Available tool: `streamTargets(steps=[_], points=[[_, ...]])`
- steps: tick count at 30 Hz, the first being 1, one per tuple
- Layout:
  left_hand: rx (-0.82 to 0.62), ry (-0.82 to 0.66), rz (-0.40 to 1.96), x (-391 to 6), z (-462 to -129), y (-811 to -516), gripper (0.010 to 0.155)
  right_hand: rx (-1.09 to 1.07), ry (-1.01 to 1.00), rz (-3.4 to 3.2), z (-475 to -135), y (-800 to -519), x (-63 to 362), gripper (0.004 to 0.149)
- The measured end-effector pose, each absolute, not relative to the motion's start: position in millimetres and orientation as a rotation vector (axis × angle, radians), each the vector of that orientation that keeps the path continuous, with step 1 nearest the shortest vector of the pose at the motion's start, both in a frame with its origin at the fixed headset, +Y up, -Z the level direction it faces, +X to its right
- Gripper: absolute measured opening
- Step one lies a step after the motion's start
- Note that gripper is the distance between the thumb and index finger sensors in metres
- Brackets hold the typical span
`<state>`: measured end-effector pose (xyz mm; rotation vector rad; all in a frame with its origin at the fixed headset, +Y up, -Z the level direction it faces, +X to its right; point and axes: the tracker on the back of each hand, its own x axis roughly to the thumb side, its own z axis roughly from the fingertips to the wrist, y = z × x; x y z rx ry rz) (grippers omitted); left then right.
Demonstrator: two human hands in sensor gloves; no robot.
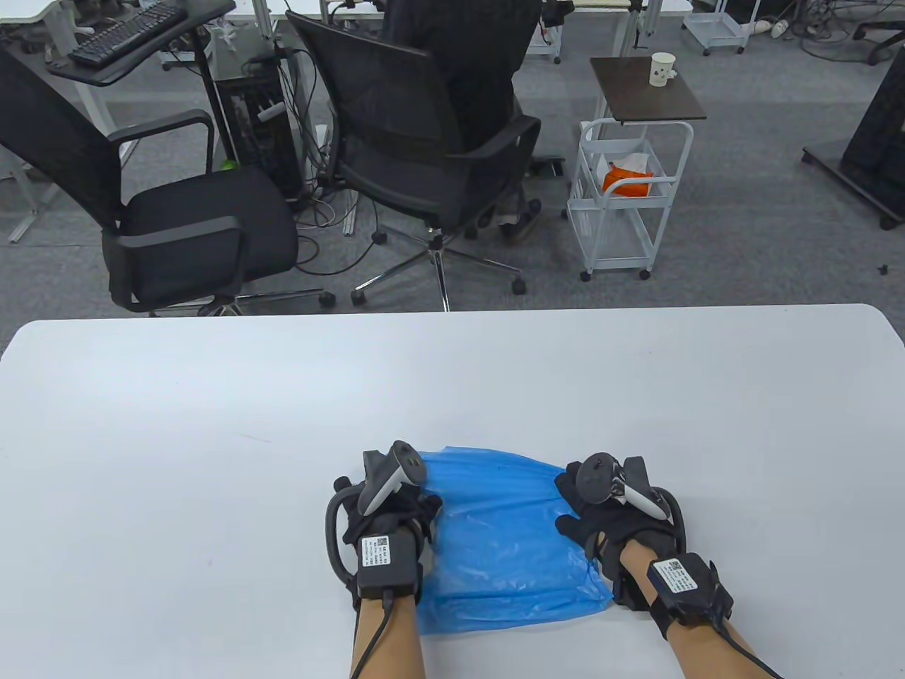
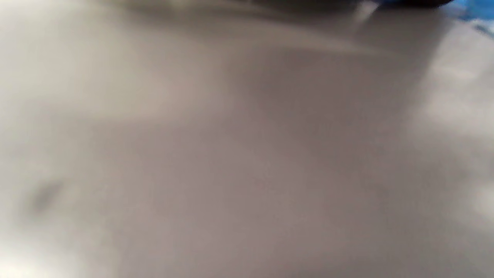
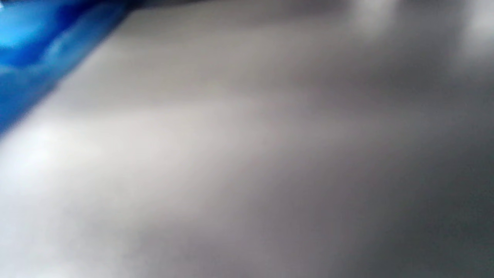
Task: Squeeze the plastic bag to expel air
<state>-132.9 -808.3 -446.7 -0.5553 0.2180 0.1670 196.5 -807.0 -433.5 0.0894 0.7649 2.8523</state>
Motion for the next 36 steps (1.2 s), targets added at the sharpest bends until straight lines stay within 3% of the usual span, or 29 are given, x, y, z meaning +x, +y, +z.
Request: streamTargets(steps=[9, 12, 15, 21, 25, 30, 36], points=[[-0.561, 0.195, 0.203, -135.5, -445.3, -810.6, 0.074, 0.065, 0.759, 2.906, -434.8, -803.2, 191.4, 0.069], [-0.531, 0.11, 0.301, -138.3, -439.4, -801.1, 0.075, 0.074, 0.808, 2.937, -433.7, -795.2, 194.0, 0.075], [-0.387, 0.046, 0.282, -139.9, -429.0, -774.6, 0.075, 0.062, 0.545, 2.924, -427.4, -772.5, 208.1, 0.077], [-0.17, -0.002, 0.216, -145.9, -376.6, -707.8, 0.076, -0.017, 0.349, 2.992, -384.6, -730.3, 250.9, 0.076], [-0.083, -0.011, 0.223, -151.8, -332.3, -684.7, 0.076, -0.07, 0.291, 2.972, -349.5, -722.0, 273.0, 0.076], [-0.009, -0.018, 0.227, -153.7, -280.7, -679.0, 0.075, -0.093, 0.234, 2.898, -308.0, -721.3, 288.0, 0.075], [0.024, -0.017, 0.273, -150.4, -251.0, -695.4, 0.072, -0.059, 0.227, 2.901, -277.4, -730.8, 286.8, 0.078]])
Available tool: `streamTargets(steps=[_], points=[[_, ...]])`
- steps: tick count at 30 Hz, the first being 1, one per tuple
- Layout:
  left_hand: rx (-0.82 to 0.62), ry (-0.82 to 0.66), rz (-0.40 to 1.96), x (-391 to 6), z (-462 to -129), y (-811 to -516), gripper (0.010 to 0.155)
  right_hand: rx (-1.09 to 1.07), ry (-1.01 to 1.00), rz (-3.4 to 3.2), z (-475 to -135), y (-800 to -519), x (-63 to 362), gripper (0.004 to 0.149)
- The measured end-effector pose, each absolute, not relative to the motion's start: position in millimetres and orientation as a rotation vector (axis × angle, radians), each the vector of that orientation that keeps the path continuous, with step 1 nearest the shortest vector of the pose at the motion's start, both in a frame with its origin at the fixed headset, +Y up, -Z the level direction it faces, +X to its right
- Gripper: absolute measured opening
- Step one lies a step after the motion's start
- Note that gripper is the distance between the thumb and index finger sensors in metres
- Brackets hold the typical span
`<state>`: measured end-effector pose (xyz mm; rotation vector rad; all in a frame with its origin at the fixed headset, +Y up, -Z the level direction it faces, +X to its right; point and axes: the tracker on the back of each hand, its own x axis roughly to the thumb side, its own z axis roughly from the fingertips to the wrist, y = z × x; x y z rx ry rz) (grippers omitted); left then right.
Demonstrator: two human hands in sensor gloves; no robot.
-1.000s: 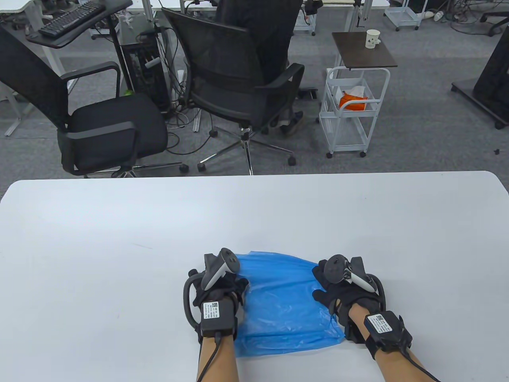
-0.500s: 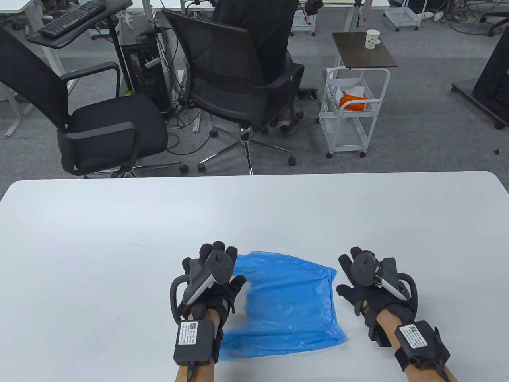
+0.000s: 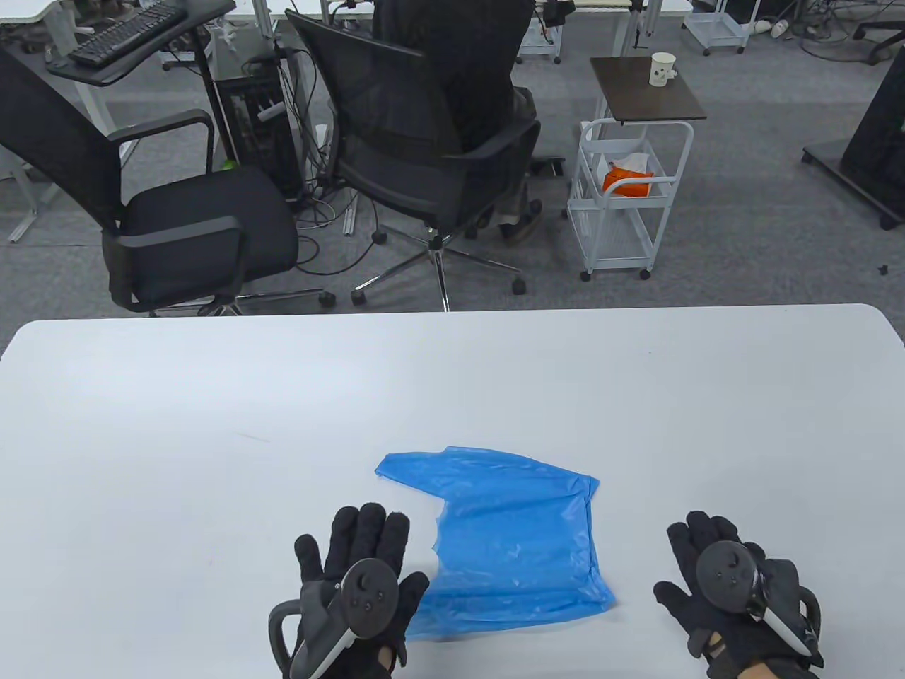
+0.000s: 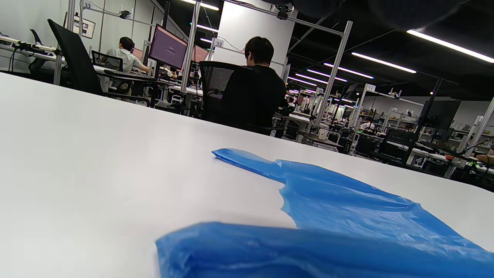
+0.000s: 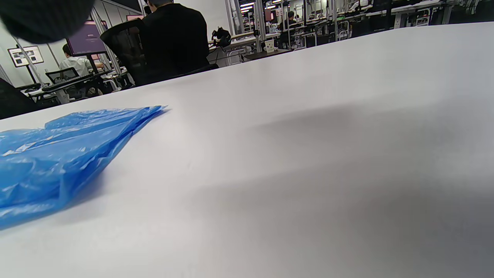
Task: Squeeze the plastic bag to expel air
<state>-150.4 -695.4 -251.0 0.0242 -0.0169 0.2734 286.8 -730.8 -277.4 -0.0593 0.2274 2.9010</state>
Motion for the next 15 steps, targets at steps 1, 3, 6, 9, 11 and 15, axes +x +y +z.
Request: streamTargets(steps=[1, 3, 6, 9, 11, 15], points=[[0.033, -0.018, 0.283, -150.9, -248.5, -701.8, 0.072, -0.046, 0.229, 2.899, -274.6, -732.0, 286.6, 0.078], [0.019, -0.012, 0.296, -152.9, -247.5, -712.0, 0.07, -0.038, 0.208, 2.897, -271.6, -733.8, 286.4, 0.077], [-0.051, 0.005, 0.318, -156.7, -248.8, -718.8, 0.07, -0.022, 0.218, 2.908, -268.4, -740.4, 284.0, 0.076], [-0.063, 0.021, 0.353, -161.4, -248.7, -721.9, 0.07, 0.019, 0.241, 2.903, -264.4, -740.9, 278.0, 0.076], [-0.083, 0.022, 0.371, -162.9, -248.7, -724.1, 0.07, 0.039, 0.207, 2.941, -263.2, -739.9, 274.8, 0.076], [-0.12, 0.021, 0.391, -163.5, -250.3, -728.0, 0.069, 0.036, 0.263, 2.937, -264.2, -743.5, 274.6, 0.076]])
